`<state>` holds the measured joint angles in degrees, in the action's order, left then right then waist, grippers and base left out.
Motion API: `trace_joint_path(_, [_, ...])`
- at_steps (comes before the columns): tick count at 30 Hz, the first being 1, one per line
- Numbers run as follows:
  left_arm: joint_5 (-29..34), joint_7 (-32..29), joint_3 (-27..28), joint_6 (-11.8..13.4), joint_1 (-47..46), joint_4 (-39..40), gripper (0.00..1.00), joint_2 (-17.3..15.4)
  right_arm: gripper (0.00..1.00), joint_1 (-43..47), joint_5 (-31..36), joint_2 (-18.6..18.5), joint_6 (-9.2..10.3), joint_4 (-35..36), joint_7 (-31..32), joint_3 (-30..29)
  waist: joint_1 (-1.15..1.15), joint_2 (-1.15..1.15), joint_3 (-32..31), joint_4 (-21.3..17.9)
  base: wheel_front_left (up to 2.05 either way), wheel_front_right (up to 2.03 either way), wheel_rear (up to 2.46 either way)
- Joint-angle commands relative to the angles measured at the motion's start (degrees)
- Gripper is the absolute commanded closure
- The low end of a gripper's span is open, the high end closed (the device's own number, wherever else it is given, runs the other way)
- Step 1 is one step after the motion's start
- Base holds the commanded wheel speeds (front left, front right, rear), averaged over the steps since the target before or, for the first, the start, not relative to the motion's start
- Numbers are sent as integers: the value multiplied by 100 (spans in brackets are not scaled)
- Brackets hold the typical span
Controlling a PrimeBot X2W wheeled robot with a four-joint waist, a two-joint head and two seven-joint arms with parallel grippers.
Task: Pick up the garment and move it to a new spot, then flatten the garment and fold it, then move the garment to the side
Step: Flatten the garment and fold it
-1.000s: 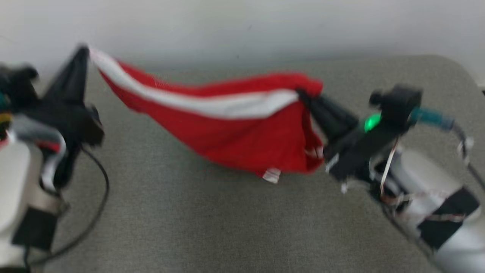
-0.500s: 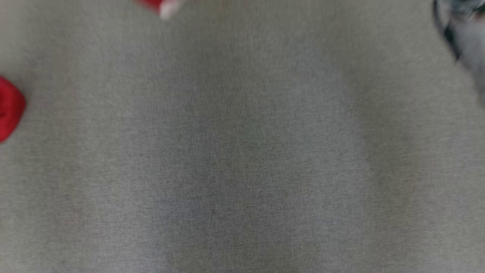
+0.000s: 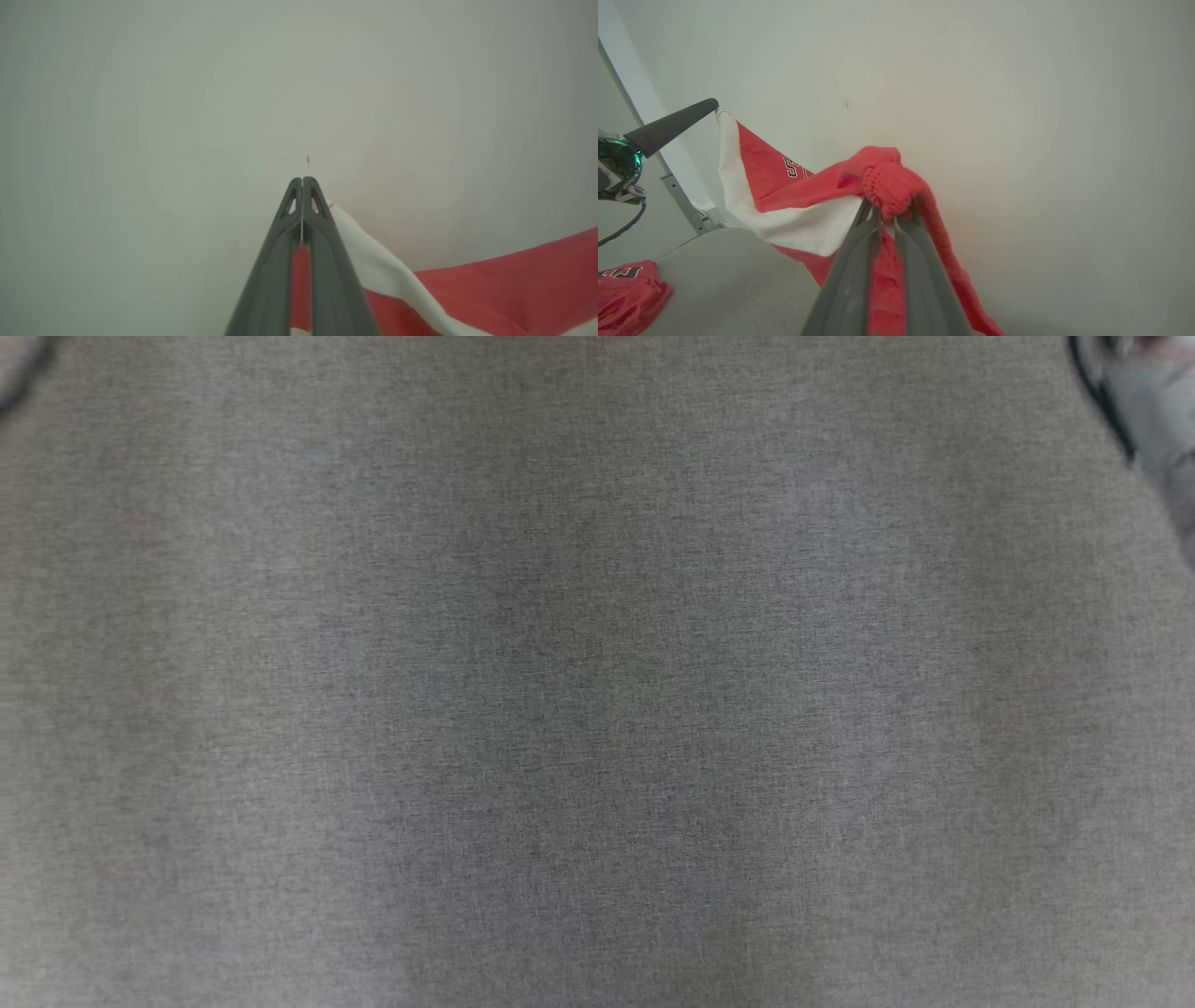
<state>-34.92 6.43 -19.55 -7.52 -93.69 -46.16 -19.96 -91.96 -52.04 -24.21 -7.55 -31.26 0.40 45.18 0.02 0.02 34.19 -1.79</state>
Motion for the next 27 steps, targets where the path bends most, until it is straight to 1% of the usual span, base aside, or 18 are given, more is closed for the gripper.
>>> trace_joint_path(1, [-162, 110, -68, 10, 301, 87, 100, -32, 100, 218, -120, -94, 13, 65, -95, 123, -2, -2, -89, 27, 0, 0, 0])
trace_joint_path(4, [-520, 383, -122, 10, 1007, 346, 100, -76, 100, 725, -306, -342, 13, 232, -292, 370, -2, -2, -292, 29, 0, 0, 0])
trace_joint_path(5, [-520, 383, -122, 10, 1007, 346, 100, -76, 100, 725, -306, -342, 13, 232, -292, 370, -2, -2, -292, 29, 0, 0, 0])
trace_joint_path(7, [-704, 536, -154, 9, 1636, 588, 100, -144, 100, 1153, -468, -510, 13, 421, -466, 505, -2, -2, -497, 26, 0, 0, 0])
trace_joint_path(10, [-978, 719, -85, 9, 2755, 1054, 100, -239, 100, 1933, -653, -864, 13, 823, -671, 745, -2, -2, -841, 18, 0, 0, 0])
trace_joint_path(12, [-1092, 792, 25, 53, 3570, 1436, 100, -219, 100, 2505, -758, -1164, 13, 1107, -784, 871, -2, -2, -1067, 30, 0, 0, 0])
trace_joint_path(13, [-1223, 839, 196, 220, 4492, 1866, 100, -233, 100, 3148, -893, -1443, 13, 1379, -923, 910, -2, -2, -1266, 22, 0, 0, 0])
trace_joint_path(14, [-1269, 862, 279, 302, 4915, 2093, 100, -234, 100, 3429, -936, -1555, 13, 1486, -1014, 900, -2, -2, -1351, 17, 0, 0, 0])
trace_joint_path(17, [-1406, 876, 581, 564, 6155, 2737, 100, -157, 100, 4275, -1055, -1853, 13, 1738, -1185, 888, -2, -2, -1580, 18, 0, 0, 0])
trace_joint_path(19, [-1471, 885, 806, 697, 6870, 3077, 100, -68, 100, 4809, -1127, -1980, 14, 1878, -1269, 862, -2, -2, -1720, 27, 0, 0, 0])
trace_joint_path(22, [-1353, 883, 1002, 793, 7735, 3451, 100, 98, 100, 5498, -1104, -2094, 15, 2049, -1368, 847, -2, -2, -1899, 47, 0, 0, 0])
trace_joint_path(25, [-1390, 884, 1196, 788, 8396, 3628, 100, 396, 100, 6157, -1123, -2103, 15, 2207, -1414, 863, -2, -2, -2118, 61, 0, 0, 0])
trace_joint_path(27, [-1278, 884, 1290, 790, 8777, 3660, 100, 517, 100, 6540, -1068, -2153, 15, 2245, -1433, 855, -2, -2, -2254, 52, 0, 0, 0])
